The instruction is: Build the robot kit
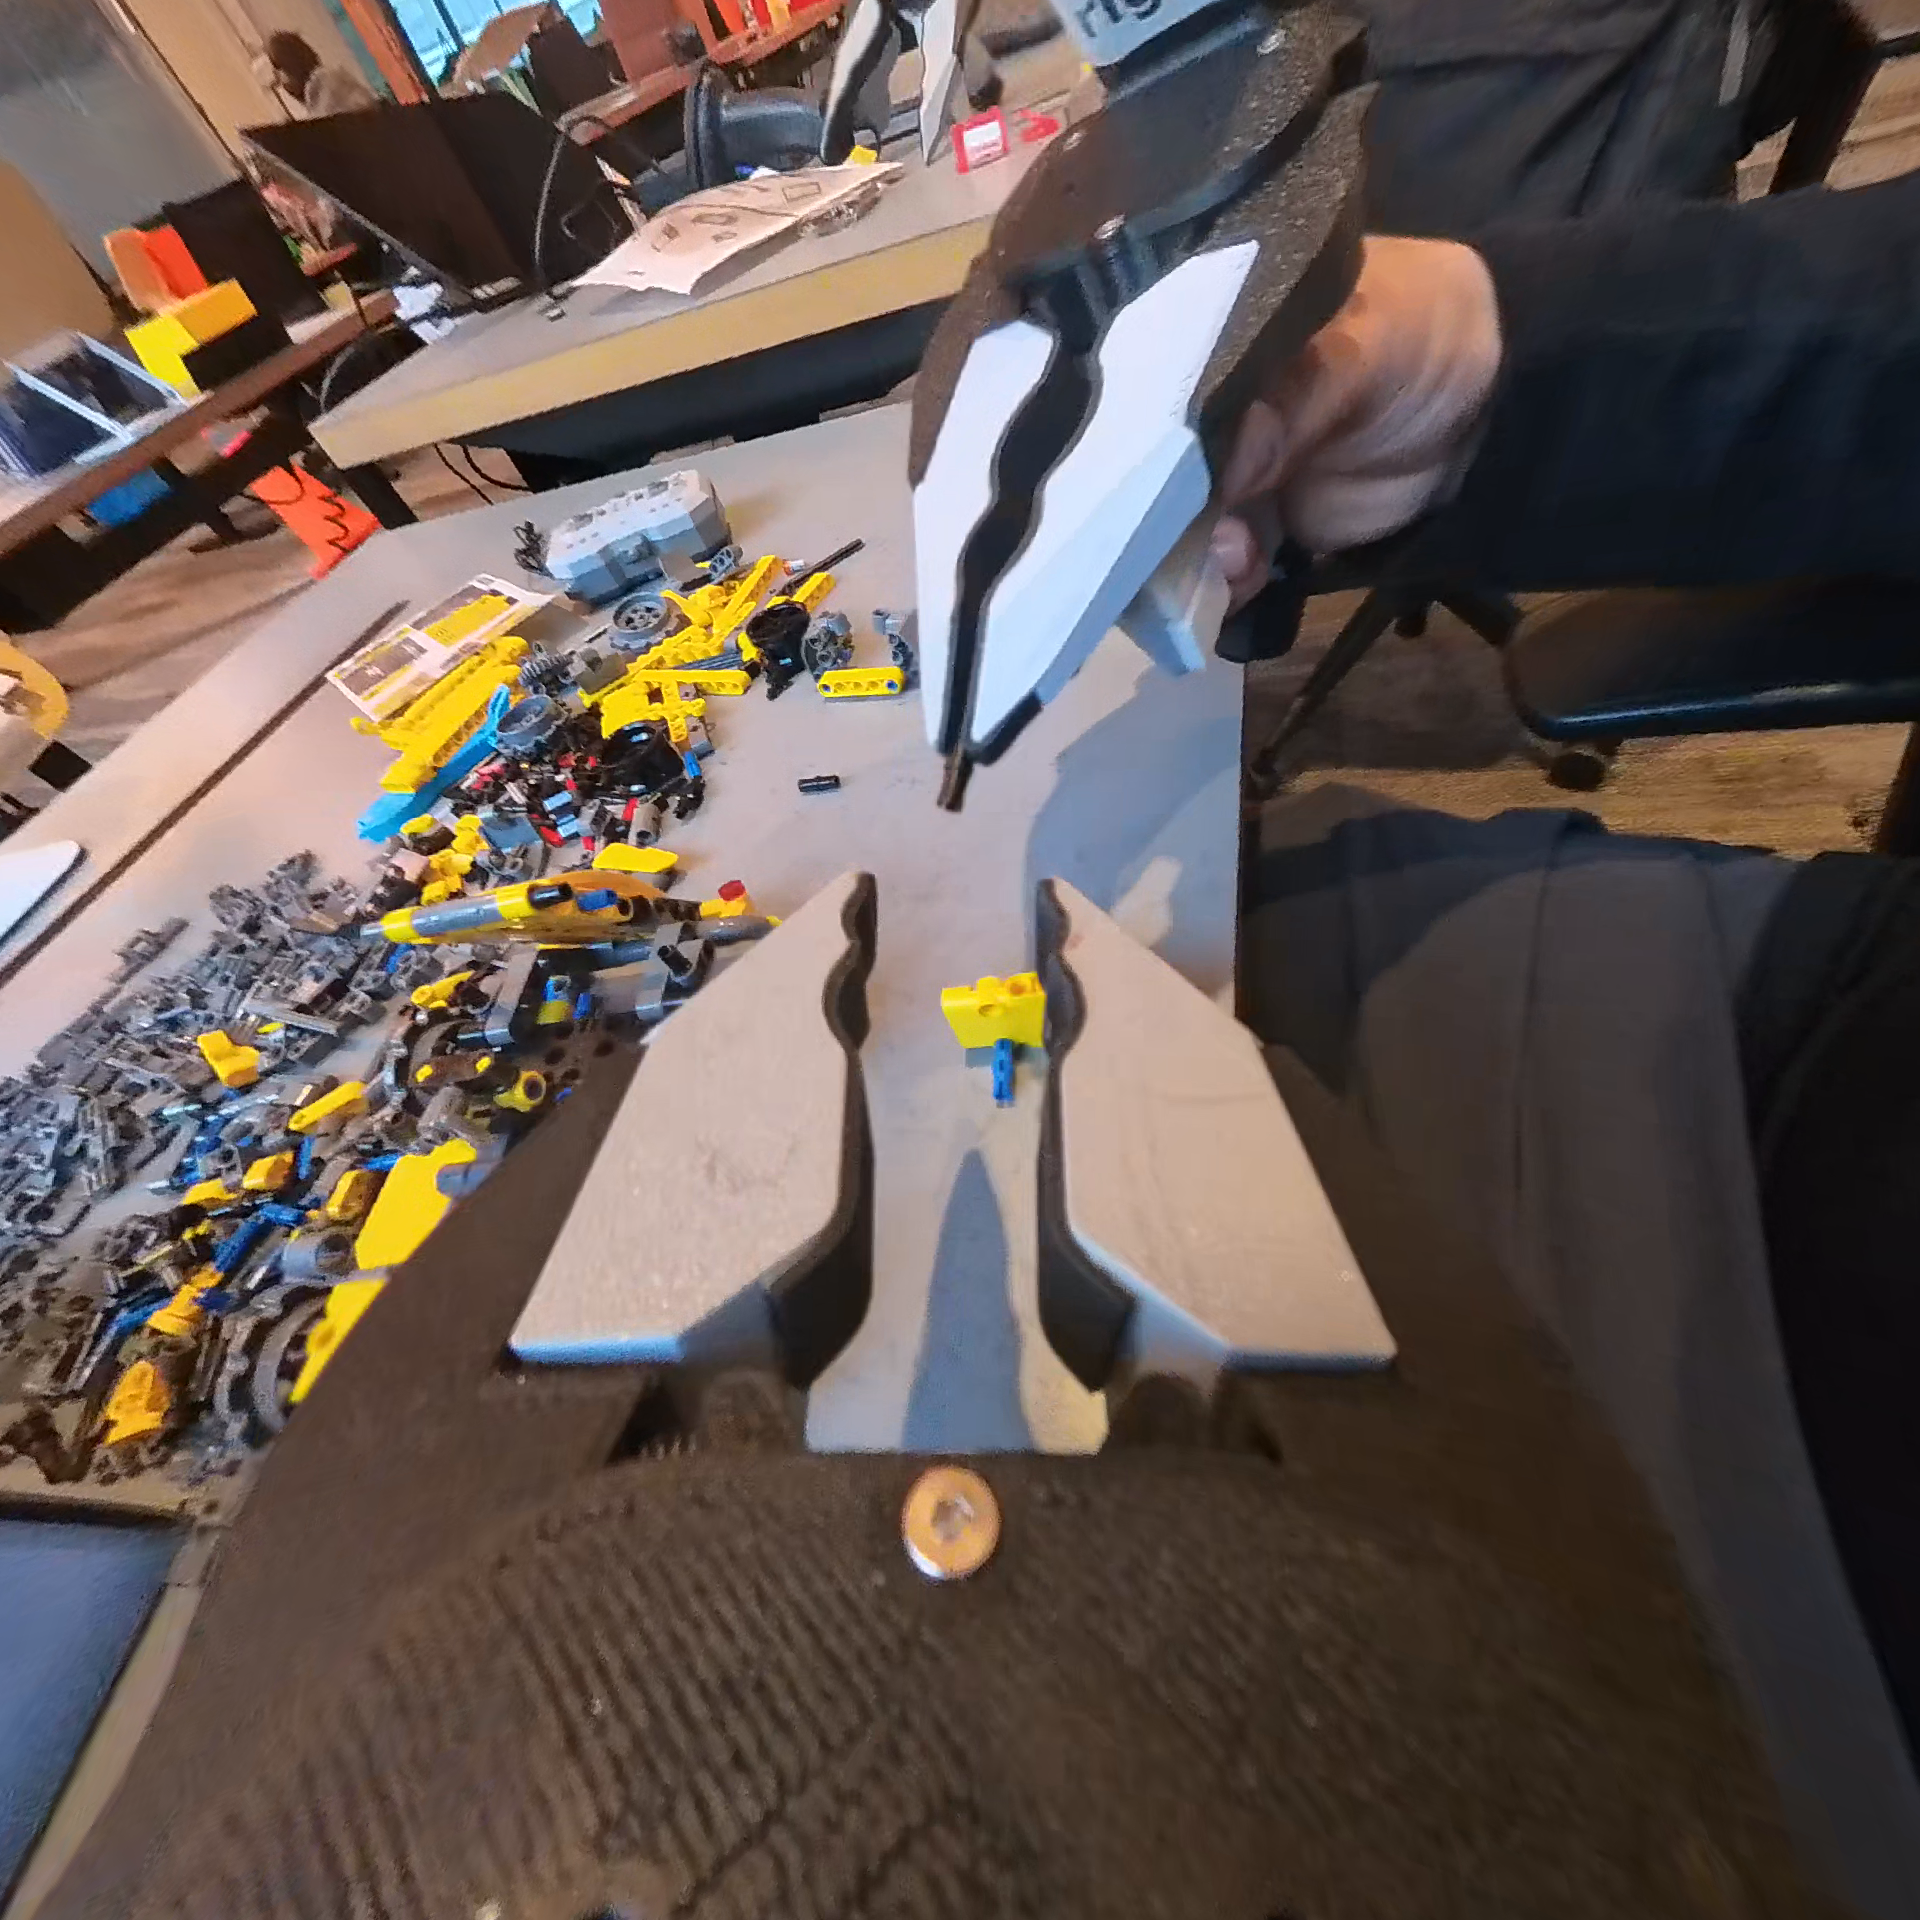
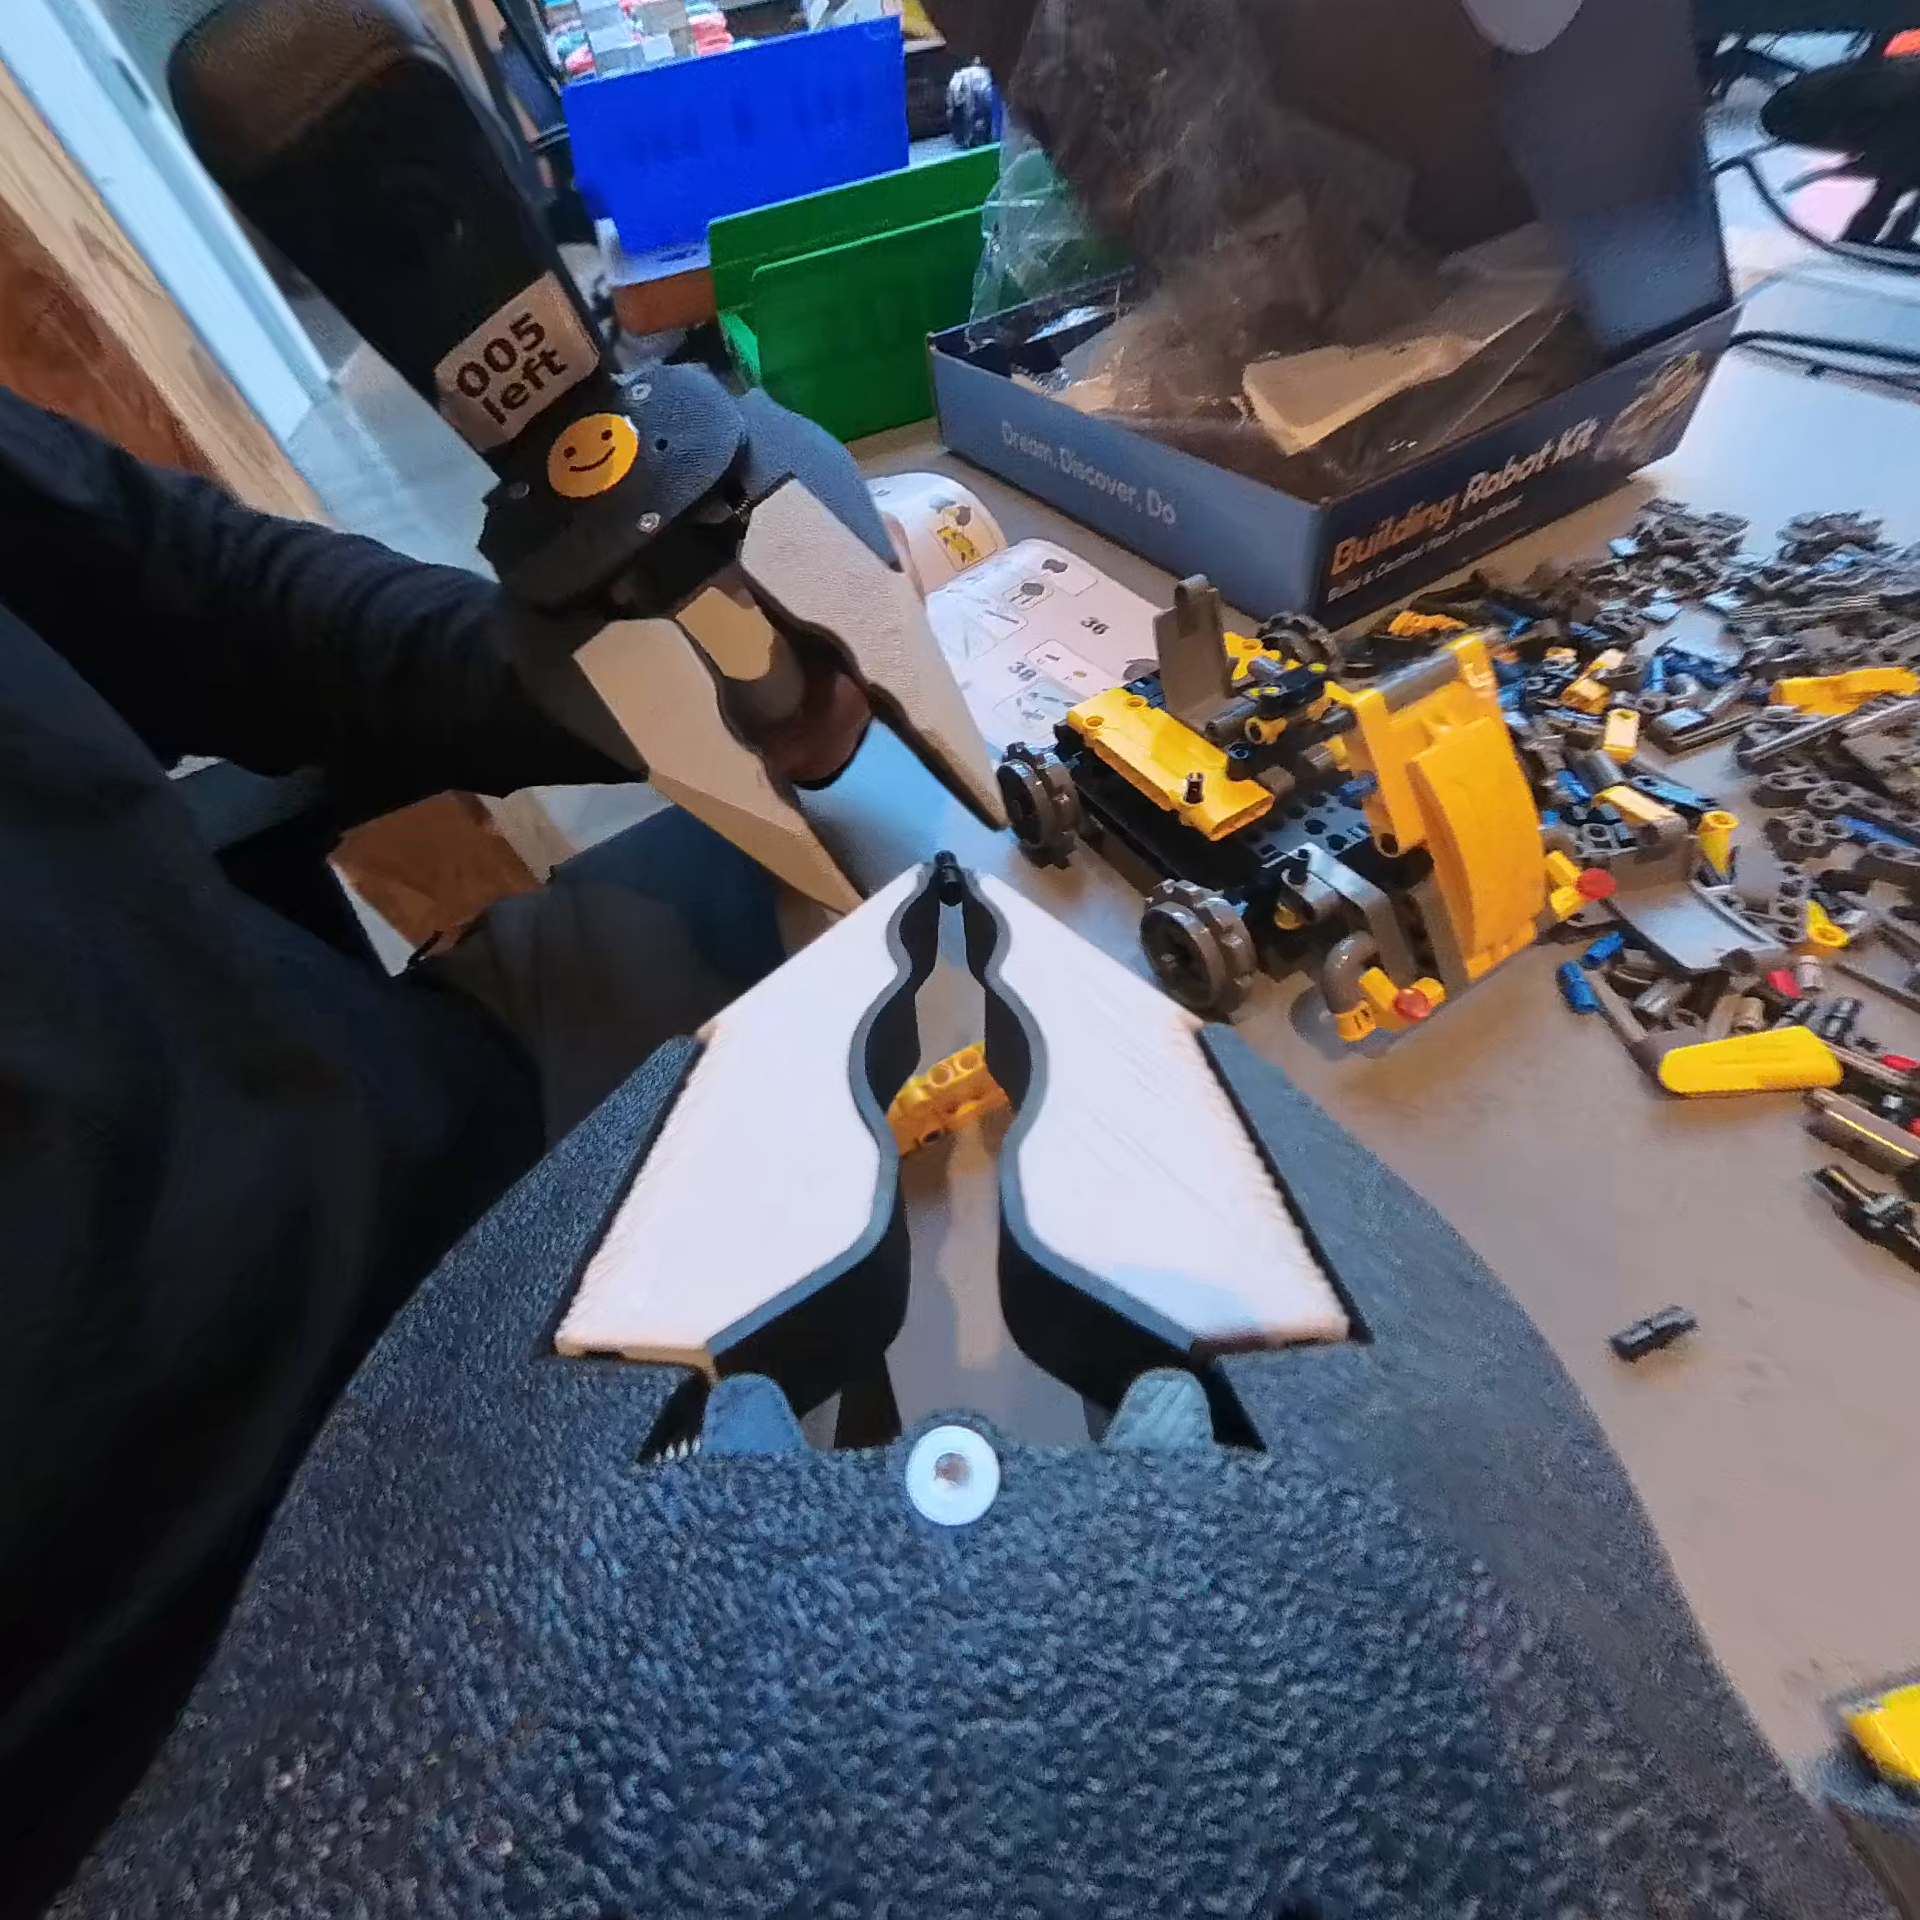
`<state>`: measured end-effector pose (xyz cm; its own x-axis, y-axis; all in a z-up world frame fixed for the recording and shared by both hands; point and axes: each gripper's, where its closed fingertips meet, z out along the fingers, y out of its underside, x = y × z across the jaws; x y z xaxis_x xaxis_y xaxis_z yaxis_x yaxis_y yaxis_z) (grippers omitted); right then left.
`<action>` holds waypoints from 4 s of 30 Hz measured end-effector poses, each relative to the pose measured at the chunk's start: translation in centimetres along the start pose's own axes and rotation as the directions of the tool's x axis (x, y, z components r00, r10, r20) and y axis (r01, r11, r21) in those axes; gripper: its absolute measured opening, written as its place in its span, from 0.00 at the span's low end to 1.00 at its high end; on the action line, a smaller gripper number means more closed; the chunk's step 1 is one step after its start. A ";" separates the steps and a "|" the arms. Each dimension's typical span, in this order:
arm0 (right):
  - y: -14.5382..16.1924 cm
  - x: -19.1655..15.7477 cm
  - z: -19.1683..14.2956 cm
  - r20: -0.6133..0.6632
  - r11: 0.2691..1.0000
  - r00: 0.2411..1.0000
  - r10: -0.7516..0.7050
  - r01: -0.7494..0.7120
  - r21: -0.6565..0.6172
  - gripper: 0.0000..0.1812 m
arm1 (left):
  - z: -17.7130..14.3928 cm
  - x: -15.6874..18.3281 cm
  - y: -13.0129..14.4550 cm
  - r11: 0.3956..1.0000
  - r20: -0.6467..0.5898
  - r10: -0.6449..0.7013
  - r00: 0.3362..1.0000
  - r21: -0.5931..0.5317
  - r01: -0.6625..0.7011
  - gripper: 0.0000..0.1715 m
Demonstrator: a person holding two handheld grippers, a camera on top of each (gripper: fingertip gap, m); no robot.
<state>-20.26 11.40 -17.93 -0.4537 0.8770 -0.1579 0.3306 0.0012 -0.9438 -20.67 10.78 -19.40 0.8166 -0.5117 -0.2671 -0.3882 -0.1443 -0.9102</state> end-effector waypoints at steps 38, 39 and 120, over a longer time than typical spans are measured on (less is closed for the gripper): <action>5.9 2.6 -1.1 -0.150 0.987 0.989 0.005 -0.029 -0.160 0.02 | 3.7 2.7 5.4 0.913 -0.098 -0.212 0.972 -0.375 0.161 0.40; 6.1 2.6 -1.0 -0.150 0.986 0.988 0.018 -0.042 -0.162 0.02 | 3.7 2.8 5.5 0.910 -0.103 -0.209 0.972 -0.383 0.155 0.39; 6.0 -2.9 5.9 -0.337 0.957 0.896 -0.288 0.261 -0.124 0.02 | -3.2 5.0 7.7 0.948 -0.606 -0.015 0.795 -0.262 -0.183 0.35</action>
<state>-21.84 5.98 -24.89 -0.2227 0.9478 0.2282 0.3006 0.2895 -0.9088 -20.98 4.41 -26.76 0.3960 -0.9182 -0.0073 -0.6289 -0.2654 -0.7308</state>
